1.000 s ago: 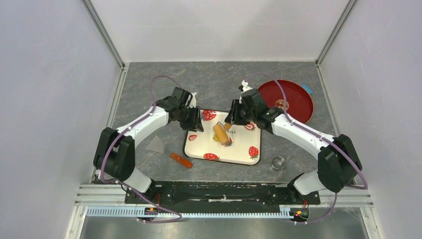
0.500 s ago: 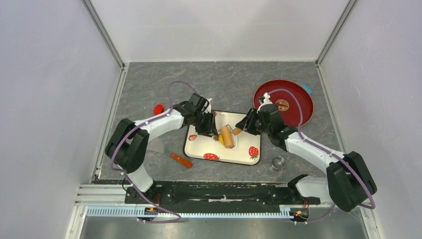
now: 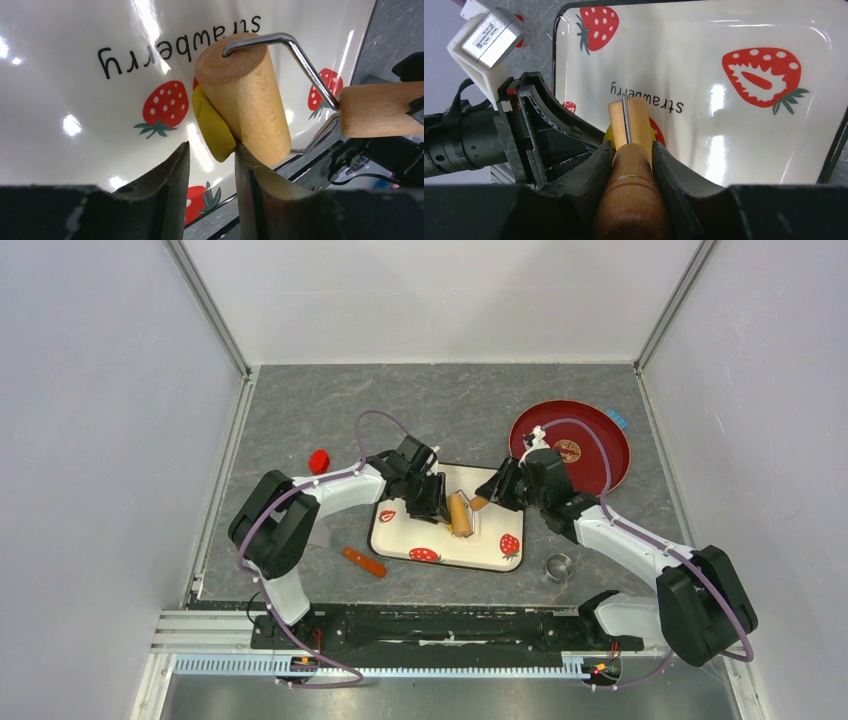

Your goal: Roll out the dumpling wrappers from the dough

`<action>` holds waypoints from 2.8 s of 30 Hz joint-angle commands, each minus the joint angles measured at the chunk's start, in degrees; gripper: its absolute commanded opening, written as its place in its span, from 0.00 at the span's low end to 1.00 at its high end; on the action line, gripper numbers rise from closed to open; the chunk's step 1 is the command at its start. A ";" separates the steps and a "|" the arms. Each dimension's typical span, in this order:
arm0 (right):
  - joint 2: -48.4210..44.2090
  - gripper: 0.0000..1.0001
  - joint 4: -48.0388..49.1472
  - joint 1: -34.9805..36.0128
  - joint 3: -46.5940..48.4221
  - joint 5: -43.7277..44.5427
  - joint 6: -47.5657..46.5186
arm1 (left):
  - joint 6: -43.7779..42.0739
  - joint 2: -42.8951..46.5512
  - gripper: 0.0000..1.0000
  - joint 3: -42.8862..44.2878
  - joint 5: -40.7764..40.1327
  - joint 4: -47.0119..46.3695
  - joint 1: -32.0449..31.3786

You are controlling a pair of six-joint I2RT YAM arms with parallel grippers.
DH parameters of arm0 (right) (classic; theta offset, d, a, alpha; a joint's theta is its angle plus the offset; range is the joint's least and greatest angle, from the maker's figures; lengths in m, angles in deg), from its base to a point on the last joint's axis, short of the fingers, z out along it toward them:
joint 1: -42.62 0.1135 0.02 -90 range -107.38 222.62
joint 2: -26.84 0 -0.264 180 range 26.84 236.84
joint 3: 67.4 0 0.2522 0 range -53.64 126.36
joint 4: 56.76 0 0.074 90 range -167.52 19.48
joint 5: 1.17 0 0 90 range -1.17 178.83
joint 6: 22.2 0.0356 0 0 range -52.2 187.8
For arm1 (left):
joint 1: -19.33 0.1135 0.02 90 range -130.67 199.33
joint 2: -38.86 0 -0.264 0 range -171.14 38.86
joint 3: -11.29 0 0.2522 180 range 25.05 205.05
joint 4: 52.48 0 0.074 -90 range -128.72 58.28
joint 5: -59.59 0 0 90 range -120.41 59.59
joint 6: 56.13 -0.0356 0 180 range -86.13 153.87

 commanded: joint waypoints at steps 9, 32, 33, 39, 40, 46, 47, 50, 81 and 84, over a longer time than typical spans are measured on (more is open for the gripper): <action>-3.12 0.00 -2.74 -2.26 -0.13 -0.59 -1.64 | 2.38 -0.97 0.31 -1.59 -6.57 -0.47 -0.20; -3.30 0.00 -8.78 -4.60 9.30 -6.69 -12.10 | -2.13 10.83 0.63 -2.50 -1.08 2.93 4.04; -3.14 0.00 -8.71 -4.54 9.97 -7.35 -13.63 | -1.81 11.59 0.64 -3.50 1.35 1.95 5.36; 0.72 0.00 -13.20 -3.79 19.16 -10.61 -26.20 | -3.07 12.87 0.64 -8.52 13.72 -0.38 18.21; 1.80 0.00 -14.58 -3.66 20.82 -10.91 -28.87 | -3.86 13.00 0.64 -9.06 14.68 0.19 20.48; 3.20 0.00 -13.53 -3.42 23.03 -12.98 -39.55 | -12.87 9.69 0.62 -6.55 9.49 12.46 30.62; 2.82 0.00 -12.41 -3.45 22.72 -12.93 -40.19 | -14.20 8.52 0.62 -5.31 7.43 14.28 30.65; 2.17 0.00 -8.35 -3.38 21.57 -13.75 -41.41 | -17.04 4.97 0.60 -2.34 4.51 18.64 30.65; 7.41 0.00 -7.53 14.67 22.52 -5.82 -67.18 | -22.64 -11.96 0.02 11.63 -7.72 25.05 24.44; 8.35 0.00 -10.91 15.31 24.41 -5.81 -67.96 | -22.90 -12.02 0.02 11.74 -8.33 25.27 23.81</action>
